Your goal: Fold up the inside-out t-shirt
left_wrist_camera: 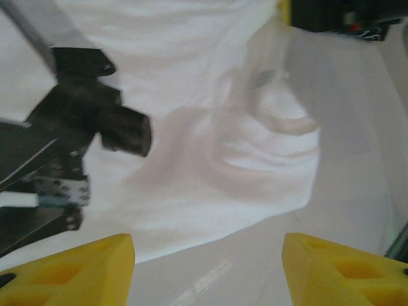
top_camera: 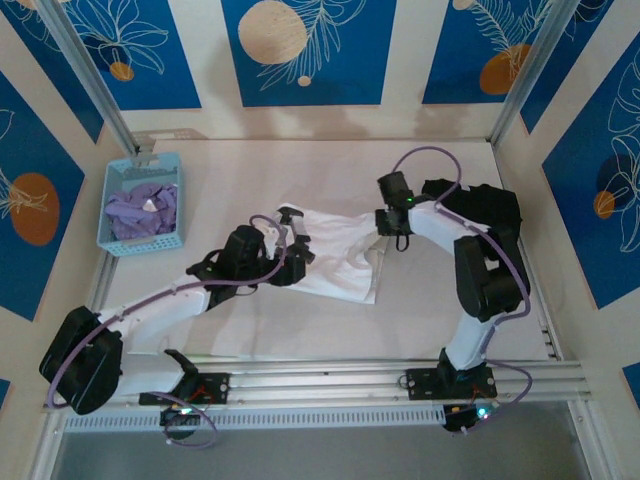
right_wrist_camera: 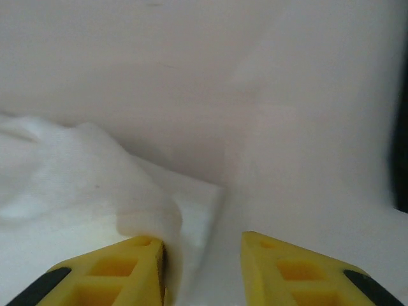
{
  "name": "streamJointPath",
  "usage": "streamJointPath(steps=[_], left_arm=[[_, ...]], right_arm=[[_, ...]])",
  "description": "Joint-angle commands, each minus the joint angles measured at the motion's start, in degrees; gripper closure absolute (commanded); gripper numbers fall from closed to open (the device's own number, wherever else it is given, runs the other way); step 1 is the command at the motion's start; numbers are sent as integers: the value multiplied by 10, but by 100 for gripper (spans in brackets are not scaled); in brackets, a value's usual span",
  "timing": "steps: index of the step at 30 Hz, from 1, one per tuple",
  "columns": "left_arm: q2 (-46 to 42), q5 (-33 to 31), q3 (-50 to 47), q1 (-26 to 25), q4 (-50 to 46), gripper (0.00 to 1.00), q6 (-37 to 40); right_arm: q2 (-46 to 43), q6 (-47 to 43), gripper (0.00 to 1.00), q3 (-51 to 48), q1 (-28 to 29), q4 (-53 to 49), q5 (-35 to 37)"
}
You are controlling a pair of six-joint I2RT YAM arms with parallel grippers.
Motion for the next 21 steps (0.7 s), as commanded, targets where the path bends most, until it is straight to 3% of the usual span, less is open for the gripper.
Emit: streamJointPath(steps=[1, 5, 10, 15, 21], left_arm=[[-4, -69, 28, 3, -72, 37, 26], [19, -114, 64, 6, -112, 36, 35], [66, -110, 105, 27, -111, 34, 29], [158, -43, 170, 73, -81, 33, 29], [299, 24, 290, 86, -87, 33, 75]], right_arm=[[-37, 10, 64, -16, -23, -31, -24], [-86, 11, 60, -32, -13, -23, -70], [-129, 18, 46, -61, 31, 1, -150], [-131, 94, 51, -117, 87, 48, -263], [-132, 151, 56, -173, 94, 52, -259]])
